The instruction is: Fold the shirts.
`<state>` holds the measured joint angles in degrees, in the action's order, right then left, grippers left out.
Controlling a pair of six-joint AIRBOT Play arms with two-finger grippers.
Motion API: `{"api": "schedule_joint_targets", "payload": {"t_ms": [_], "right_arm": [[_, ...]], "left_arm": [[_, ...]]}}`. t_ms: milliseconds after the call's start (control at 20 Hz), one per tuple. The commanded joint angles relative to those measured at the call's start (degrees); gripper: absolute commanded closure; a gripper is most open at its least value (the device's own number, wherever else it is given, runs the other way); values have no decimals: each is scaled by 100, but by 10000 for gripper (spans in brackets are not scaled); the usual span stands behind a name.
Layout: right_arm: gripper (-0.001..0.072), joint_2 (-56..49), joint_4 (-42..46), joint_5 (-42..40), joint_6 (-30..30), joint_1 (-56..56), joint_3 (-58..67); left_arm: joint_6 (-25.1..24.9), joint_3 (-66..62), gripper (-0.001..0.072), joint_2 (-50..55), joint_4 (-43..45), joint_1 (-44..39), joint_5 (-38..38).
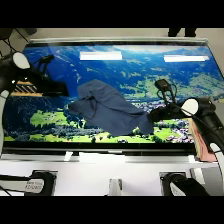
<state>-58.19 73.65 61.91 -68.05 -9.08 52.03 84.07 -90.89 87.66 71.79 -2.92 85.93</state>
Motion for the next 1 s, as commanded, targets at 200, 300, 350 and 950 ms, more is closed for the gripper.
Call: {"api": "schedule_joint_targets", "payload": {"t_ms": [200, 300, 350, 950], "right_arm": [[688, -13, -9, 15, 74, -7, -2], [688, -13, -11, 17, 74, -7, -2], [688, -13, -11, 20, 72, -7, -2], [688, -13, -22, 146, 72, -7, -2]], "left_arm": [[-4, 3401, 26, -907, -1733, 24, -1589], [-79, 3856, 26, -739, -2260, -254, -2282], [-109, 3926, 27, -623, -2439, -424, -2555], [-111, 3834, 363, 214, -3027, -1314, -3794]]}}
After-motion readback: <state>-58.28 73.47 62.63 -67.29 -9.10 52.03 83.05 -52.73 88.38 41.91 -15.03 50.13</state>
